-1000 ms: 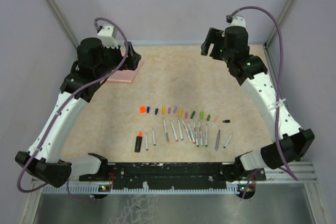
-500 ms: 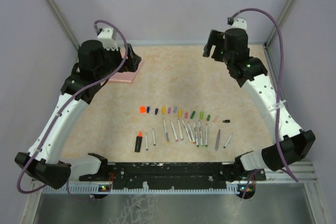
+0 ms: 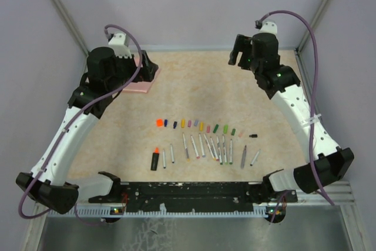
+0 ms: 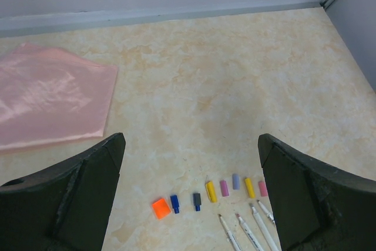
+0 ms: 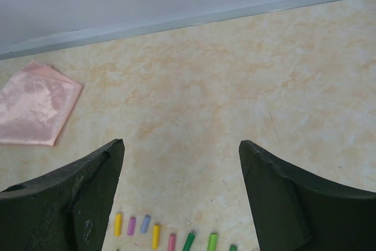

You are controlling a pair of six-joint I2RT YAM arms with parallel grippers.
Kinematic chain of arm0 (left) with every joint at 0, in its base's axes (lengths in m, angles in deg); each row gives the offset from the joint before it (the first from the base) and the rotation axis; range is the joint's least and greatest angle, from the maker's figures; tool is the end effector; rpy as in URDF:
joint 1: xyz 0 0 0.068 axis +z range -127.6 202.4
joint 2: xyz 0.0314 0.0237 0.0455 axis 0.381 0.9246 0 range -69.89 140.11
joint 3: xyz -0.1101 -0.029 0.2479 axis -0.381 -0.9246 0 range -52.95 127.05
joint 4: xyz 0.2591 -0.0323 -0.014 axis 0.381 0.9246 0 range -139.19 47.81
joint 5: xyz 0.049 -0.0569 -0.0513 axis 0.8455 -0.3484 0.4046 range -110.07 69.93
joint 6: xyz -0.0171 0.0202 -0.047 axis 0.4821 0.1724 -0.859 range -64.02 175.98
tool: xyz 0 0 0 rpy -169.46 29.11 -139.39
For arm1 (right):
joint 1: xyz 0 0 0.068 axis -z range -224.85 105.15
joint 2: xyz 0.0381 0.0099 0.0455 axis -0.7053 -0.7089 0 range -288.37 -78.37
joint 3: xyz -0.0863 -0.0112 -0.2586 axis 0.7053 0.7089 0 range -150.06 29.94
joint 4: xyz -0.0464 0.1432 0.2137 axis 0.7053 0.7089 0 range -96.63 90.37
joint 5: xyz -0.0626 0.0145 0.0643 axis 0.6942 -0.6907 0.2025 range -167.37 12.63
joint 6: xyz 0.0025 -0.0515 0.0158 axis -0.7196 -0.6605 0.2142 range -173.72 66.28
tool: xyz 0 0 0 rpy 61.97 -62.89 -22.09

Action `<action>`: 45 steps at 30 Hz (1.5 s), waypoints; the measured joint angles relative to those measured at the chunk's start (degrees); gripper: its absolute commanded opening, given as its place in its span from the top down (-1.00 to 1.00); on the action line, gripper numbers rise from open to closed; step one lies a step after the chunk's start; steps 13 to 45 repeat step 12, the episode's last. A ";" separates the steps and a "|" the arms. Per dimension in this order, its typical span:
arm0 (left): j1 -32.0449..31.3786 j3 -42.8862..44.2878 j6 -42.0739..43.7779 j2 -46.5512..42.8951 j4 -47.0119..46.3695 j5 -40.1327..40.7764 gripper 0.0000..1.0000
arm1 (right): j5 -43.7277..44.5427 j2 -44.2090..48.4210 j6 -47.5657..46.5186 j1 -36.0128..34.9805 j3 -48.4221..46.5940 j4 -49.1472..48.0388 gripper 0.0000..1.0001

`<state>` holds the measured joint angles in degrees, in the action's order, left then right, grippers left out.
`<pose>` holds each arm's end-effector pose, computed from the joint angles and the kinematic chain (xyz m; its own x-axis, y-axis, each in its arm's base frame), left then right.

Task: Open the pen caps
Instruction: Reset both arms

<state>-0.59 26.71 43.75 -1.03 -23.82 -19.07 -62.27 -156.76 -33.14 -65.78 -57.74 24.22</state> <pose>0.2399 -0.1011 0.4370 -0.3057 -0.1004 -0.9468 0.3174 0.9268 -0.2007 0.2833 0.0984 0.4310 -0.3630 0.2245 -0.9043 0.0097 0.9714 0.2373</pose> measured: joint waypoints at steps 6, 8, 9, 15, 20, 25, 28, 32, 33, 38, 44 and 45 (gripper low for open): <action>0.00 0.00 0.02 0.00 -0.11 -0.13 -0.98 | 0.39 0.44 -0.02 0.00 0.81 -0.44 -0.59; 0.00 0.00 0.00 0.00 -0.11 -0.15 -0.98 | 0.55 0.44 -0.02 0.00 0.81 -0.44 -0.60; 0.00 0.00 0.02 0.00 -0.11 -0.15 -0.98 | 0.61 0.44 -0.02 0.00 0.81 -0.48 -0.60; 0.00 0.00 0.00 0.00 -0.13 -0.17 -0.98 | 0.76 0.44 -0.02 0.00 0.81 -0.76 -0.60; 0.00 0.00 0.00 0.00 -0.13 -0.17 -0.98 | 0.76 0.44 -0.02 0.00 0.81 -0.76 -0.60; 0.00 0.00 0.00 0.00 -0.13 -0.17 -0.98 | 0.76 0.44 -0.02 0.00 0.81 -0.76 -0.60; 0.00 0.00 0.00 0.00 -0.13 -0.17 -0.98 | 0.76 0.44 -0.02 0.00 0.81 -0.76 -0.60; 0.00 0.00 0.00 0.00 -0.13 -0.17 -0.98 | 0.76 0.44 -0.02 0.00 0.81 -0.76 -0.60; 0.00 0.00 0.00 0.00 -0.13 -0.17 -0.98 | 0.76 0.44 -0.02 0.00 0.81 -0.76 -0.60; 0.00 0.00 0.00 0.00 -0.13 -0.17 -0.98 | 0.76 0.44 -0.02 0.00 0.81 -0.76 -0.60; 0.00 0.00 0.00 0.00 -0.13 -0.17 -0.98 | 0.76 0.44 -0.02 0.00 0.81 -0.76 -0.60; 0.00 0.00 0.00 0.00 -0.13 -0.17 -0.98 | 0.76 0.44 -0.02 0.00 0.81 -0.76 -0.60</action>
